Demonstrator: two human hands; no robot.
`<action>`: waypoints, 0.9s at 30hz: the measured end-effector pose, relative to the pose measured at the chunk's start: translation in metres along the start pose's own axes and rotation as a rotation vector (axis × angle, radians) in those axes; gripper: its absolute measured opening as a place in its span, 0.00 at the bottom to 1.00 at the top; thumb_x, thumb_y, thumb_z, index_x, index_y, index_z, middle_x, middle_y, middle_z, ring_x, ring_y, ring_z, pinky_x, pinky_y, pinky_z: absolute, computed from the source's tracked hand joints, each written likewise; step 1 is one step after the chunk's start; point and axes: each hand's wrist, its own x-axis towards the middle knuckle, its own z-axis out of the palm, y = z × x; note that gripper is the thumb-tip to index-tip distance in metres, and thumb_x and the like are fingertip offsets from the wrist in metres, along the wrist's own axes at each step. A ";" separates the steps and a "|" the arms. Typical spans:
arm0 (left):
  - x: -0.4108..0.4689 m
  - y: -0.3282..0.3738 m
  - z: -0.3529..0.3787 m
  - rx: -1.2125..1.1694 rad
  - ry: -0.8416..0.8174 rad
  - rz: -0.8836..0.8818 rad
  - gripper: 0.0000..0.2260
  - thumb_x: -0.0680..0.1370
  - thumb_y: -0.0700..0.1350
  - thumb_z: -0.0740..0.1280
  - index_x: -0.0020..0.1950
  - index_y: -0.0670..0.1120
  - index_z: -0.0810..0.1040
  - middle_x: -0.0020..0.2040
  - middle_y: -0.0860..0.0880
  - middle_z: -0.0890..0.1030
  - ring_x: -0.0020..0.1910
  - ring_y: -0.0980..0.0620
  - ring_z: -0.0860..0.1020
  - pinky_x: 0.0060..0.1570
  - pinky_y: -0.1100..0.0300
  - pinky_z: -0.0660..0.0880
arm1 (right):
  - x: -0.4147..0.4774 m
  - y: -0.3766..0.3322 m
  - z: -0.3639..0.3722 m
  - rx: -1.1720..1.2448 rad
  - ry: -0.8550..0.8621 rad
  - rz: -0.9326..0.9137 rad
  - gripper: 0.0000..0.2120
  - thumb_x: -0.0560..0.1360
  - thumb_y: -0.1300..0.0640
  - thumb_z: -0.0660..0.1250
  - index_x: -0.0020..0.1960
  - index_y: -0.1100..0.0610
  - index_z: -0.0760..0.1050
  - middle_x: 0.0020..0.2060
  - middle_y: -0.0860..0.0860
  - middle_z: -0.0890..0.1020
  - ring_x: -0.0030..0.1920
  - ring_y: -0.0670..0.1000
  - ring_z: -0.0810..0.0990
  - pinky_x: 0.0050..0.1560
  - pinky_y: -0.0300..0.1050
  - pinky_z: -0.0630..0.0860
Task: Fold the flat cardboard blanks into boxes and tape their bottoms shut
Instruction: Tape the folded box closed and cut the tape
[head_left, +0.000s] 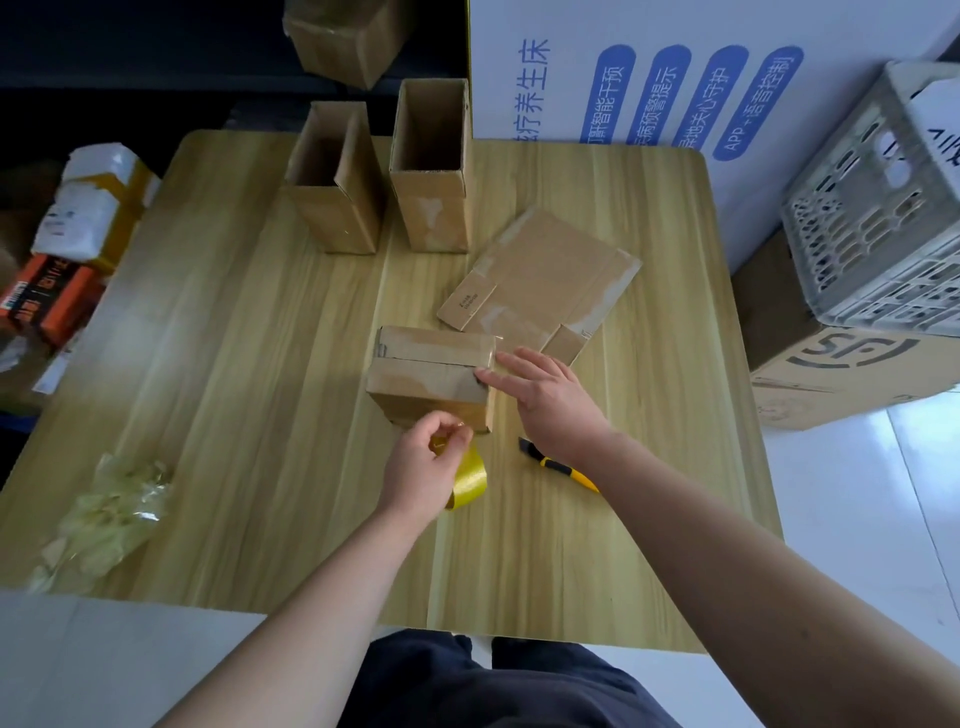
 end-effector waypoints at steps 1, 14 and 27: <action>-0.001 -0.001 -0.003 -0.001 0.002 0.034 0.05 0.77 0.48 0.69 0.42 0.56 0.76 0.47 0.54 0.78 0.47 0.52 0.77 0.49 0.56 0.74 | 0.000 0.000 0.001 0.008 -0.002 0.004 0.31 0.78 0.68 0.52 0.75 0.43 0.61 0.76 0.47 0.62 0.77 0.51 0.55 0.74 0.46 0.51; -0.012 -0.011 0.002 0.187 0.126 0.015 0.08 0.73 0.40 0.70 0.46 0.51 0.75 0.39 0.56 0.77 0.39 0.52 0.75 0.36 0.60 0.68 | 0.001 0.001 0.004 0.032 0.000 0.006 0.30 0.79 0.68 0.52 0.75 0.43 0.61 0.75 0.46 0.63 0.76 0.50 0.57 0.73 0.47 0.55; -0.015 -0.037 0.016 0.361 0.067 0.145 0.12 0.71 0.37 0.66 0.53 0.47 0.72 0.45 0.52 0.71 0.37 0.50 0.72 0.33 0.60 0.65 | -0.001 0.000 0.005 0.061 0.018 -0.005 0.29 0.80 0.68 0.51 0.75 0.44 0.62 0.75 0.48 0.65 0.76 0.51 0.58 0.73 0.49 0.57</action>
